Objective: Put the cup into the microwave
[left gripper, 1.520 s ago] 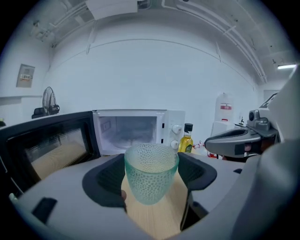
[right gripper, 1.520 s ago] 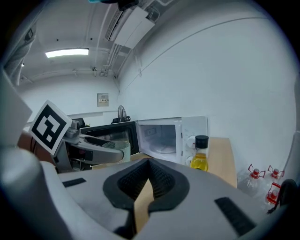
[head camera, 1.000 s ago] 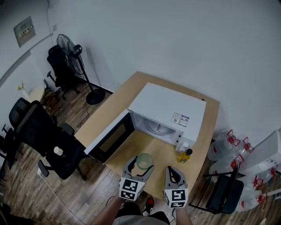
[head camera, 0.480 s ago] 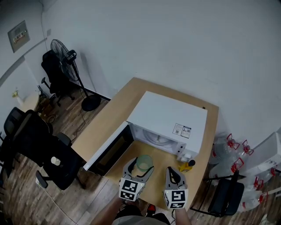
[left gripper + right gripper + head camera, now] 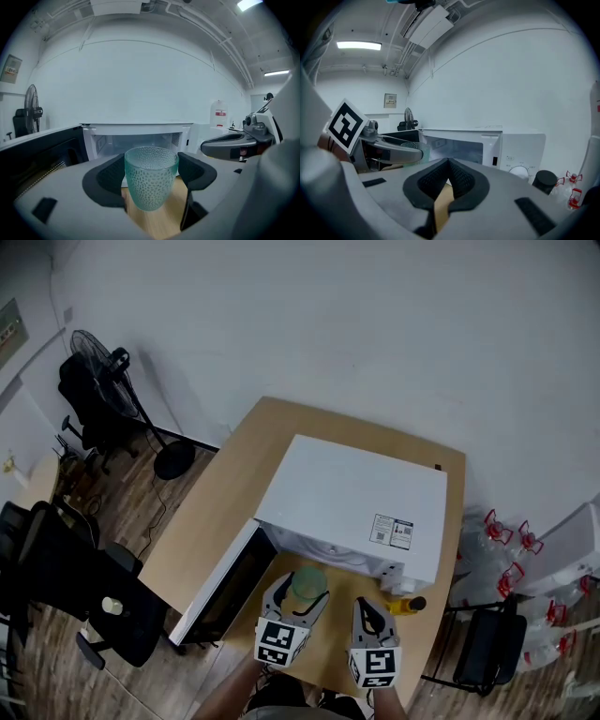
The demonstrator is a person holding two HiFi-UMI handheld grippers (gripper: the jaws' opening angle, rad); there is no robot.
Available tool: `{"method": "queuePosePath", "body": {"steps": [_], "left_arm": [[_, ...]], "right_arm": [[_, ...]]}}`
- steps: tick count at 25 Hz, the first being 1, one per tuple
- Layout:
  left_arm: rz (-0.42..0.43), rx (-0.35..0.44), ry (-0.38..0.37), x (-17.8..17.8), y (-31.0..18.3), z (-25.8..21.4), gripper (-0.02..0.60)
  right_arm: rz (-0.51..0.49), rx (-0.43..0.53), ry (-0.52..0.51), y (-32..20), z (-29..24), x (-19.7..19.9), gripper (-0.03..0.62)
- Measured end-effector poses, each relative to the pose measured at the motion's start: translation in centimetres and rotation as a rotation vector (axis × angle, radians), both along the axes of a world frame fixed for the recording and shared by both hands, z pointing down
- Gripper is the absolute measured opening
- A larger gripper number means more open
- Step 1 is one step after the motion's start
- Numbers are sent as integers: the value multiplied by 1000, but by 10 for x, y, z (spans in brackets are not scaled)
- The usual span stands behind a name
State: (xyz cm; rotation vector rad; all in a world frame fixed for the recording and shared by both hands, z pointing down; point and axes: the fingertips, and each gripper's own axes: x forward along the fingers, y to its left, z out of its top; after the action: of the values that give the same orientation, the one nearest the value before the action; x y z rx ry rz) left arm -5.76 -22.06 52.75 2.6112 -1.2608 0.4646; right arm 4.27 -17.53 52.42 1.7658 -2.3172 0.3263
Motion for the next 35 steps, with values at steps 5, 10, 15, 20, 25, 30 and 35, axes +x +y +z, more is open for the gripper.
{"method": "queuePosePath", "body": {"steps": [5,10,15,20,25,30,35], "left_arm": [[35,-7,4,4,-29,14,367],[52,-10,12,9,-58,25,367],[67,-7,18,16,-80,33,367],[90,-8,20,26,-93,44,367],[102,-3,19,35,-108,54,367],[107,2,24,40,-123,60,367],[104,15,25,43,-135,66,367]], "right_arm": [[30,-20,-8,-17,15,-3,15],[47,-41,-11,-29,27,-7,15],[67,-58,-20,-38,37,-8,15],[90,-76,-27,-46,47,-5,15],[114,-90,-35,-52,57,-1,15],[134,-106,-33,-59,63,3,15],[146,-120,-29,-63,68,7,15]]}}
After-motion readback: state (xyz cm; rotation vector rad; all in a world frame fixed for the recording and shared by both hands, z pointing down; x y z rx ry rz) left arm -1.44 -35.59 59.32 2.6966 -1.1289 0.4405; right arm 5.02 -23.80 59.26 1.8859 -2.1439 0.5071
